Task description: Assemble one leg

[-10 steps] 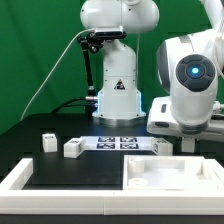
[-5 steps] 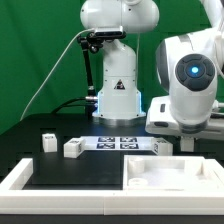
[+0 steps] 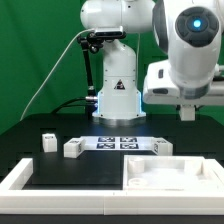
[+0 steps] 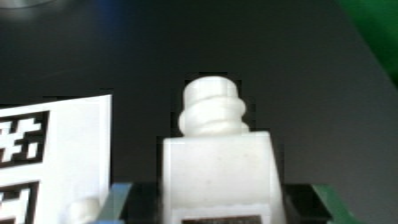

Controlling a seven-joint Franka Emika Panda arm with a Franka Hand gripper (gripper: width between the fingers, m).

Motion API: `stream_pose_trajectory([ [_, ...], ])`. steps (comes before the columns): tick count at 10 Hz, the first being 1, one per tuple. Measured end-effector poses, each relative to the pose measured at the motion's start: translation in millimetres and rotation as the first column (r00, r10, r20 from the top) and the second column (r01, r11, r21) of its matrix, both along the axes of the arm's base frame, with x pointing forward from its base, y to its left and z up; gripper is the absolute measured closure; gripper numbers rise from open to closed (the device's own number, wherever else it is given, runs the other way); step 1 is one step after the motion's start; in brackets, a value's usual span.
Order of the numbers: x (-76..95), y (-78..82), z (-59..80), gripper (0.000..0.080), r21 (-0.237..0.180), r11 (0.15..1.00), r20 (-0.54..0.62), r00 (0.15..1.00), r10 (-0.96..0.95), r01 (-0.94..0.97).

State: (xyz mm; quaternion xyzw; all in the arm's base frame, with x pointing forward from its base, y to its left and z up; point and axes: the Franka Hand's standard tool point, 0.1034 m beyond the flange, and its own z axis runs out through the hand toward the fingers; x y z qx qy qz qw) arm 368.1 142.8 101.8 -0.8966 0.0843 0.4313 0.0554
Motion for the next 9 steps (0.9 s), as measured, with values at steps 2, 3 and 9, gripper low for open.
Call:
stream_pose_trajectory([
  [2,-0.8,0.9,-7.9,0.0509,-0.005,1.0,0.027,1.0,-0.004,0.004],
  [3,0.6,1.1,-8.4,0.0509,-0.006,1.0,0.034,0.999,-0.005,0.006],
  [9,73.5,-7.2,20.5,0.0509,-0.051,0.994,0.569,0.815,0.107,-0.095],
])
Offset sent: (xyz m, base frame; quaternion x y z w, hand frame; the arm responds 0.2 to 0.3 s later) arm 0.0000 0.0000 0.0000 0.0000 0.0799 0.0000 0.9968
